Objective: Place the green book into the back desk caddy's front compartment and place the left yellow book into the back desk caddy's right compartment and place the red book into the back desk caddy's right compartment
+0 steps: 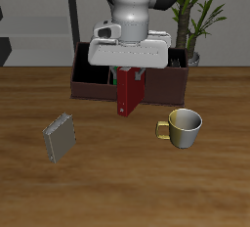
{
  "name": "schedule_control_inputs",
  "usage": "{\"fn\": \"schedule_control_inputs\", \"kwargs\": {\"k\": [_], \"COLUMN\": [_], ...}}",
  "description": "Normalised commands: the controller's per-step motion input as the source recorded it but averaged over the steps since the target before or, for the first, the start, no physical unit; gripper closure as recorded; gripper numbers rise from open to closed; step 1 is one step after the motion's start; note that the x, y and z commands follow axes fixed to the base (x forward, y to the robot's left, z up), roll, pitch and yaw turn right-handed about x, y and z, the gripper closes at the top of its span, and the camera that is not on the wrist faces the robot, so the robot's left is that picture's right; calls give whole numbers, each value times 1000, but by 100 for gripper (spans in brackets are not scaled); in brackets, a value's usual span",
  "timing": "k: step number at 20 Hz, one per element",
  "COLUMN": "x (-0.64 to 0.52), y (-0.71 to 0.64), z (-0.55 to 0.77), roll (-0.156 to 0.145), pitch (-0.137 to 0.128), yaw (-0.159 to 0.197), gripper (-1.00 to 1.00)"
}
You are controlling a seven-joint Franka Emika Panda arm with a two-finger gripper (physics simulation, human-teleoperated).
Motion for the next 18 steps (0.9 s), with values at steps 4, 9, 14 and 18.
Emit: {"fn": "schedule_control_inputs", "kwargs": {"k": [4, 9, 14, 18], "x": [-744, -690, -668, -456], "y": [220, 165, 152, 149], "z": [395, 334, 179, -56], "roll": [47, 1, 24, 11], "pitch": [-103, -68, -28, -15], "yaw": [98, 42, 47, 38], "gripper": [100, 100, 100, 100]}}
